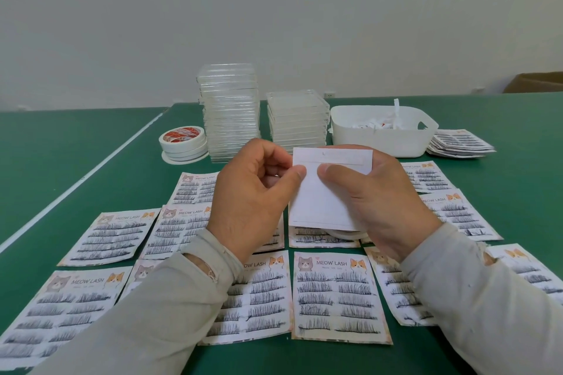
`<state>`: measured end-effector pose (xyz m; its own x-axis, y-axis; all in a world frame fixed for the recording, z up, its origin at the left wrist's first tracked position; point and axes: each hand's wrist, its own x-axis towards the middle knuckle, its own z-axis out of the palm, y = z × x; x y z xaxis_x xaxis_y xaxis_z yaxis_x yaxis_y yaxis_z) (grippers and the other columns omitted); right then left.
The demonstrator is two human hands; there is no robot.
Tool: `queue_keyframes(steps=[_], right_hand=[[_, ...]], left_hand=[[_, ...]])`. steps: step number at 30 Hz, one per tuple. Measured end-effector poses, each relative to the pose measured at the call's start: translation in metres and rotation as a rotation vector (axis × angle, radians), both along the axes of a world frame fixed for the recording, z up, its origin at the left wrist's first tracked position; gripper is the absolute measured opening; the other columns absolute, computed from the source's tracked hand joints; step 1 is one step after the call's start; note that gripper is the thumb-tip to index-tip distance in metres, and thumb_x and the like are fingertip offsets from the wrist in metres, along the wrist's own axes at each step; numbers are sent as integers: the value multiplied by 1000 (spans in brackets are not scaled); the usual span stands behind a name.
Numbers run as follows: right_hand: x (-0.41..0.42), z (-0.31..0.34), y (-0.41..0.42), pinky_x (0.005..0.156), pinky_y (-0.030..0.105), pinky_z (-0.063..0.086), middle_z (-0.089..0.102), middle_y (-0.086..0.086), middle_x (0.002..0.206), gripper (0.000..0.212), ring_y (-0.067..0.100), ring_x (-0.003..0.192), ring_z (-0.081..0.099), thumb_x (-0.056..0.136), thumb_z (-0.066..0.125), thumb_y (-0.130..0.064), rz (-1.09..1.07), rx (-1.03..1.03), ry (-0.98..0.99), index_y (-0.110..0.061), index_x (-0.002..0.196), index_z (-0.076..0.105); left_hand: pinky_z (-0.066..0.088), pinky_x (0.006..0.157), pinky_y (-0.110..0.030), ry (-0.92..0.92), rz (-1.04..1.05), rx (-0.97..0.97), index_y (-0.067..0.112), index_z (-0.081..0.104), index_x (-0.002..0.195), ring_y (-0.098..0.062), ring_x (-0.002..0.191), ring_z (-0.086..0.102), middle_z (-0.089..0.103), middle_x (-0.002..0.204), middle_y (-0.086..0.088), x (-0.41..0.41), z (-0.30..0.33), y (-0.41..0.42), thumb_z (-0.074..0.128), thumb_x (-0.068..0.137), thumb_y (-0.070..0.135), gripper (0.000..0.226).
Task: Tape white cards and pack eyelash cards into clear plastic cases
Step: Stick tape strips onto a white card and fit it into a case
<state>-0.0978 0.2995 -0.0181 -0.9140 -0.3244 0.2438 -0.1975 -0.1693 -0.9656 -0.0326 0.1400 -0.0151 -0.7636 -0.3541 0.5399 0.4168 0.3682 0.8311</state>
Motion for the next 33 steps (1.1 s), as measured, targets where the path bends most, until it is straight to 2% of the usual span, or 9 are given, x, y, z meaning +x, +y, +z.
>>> queue_keyframes(steps=[5,11,16,23,28,30,33], right_hand=[[0,-2,-1,84,41,60,80,2,94,26,22,90,77,73,76,-25,-23,0,-9,-14,95,77],[2,0,-2,91,50,59,79,3,97,32,25,94,75,75,73,-26,-53,37,39,-11,103,77],[4,3,-2,85,39,60,79,-4,95,26,16,91,76,77,71,-25,-95,82,129,-15,100,78],[6,2,-3,78,29,58,78,-14,90,8,6,87,74,81,73,-24,-126,143,197,-27,88,76],[5,2,-2,76,22,58,77,-17,90,11,3,86,73,87,75,-18,-125,156,210,-29,87,75],[4,1,-1,76,24,58,78,-15,91,7,5,86,74,84,75,-22,-119,133,193,-27,88,75],[4,1,-1,77,31,60,79,-12,91,16,9,86,75,76,73,-30,-124,112,157,-24,90,75]], left_hand=[[52,67,-14,13,-12,2,25,68,86,-1,70,63,72,82,7,1,1,0,80,84,9,20],[52,72,-11,33,14,-46,32,74,93,2,77,67,74,87,13,2,0,-1,80,86,12,22],[53,74,-11,35,46,-102,38,74,95,1,81,70,75,90,20,2,0,0,79,87,15,25],[52,71,-12,-28,30,-94,29,74,90,-3,76,68,74,84,14,-1,0,-2,77,88,14,16],[55,67,-19,-39,23,-69,22,72,82,-13,72,68,73,79,6,-1,-1,-2,77,87,12,13],[54,65,-20,-24,26,-58,22,70,82,-17,71,66,72,79,5,0,0,-1,78,87,12,14],[56,66,-23,-5,26,-21,23,65,83,-24,73,64,70,81,0,0,0,0,79,86,11,18]])
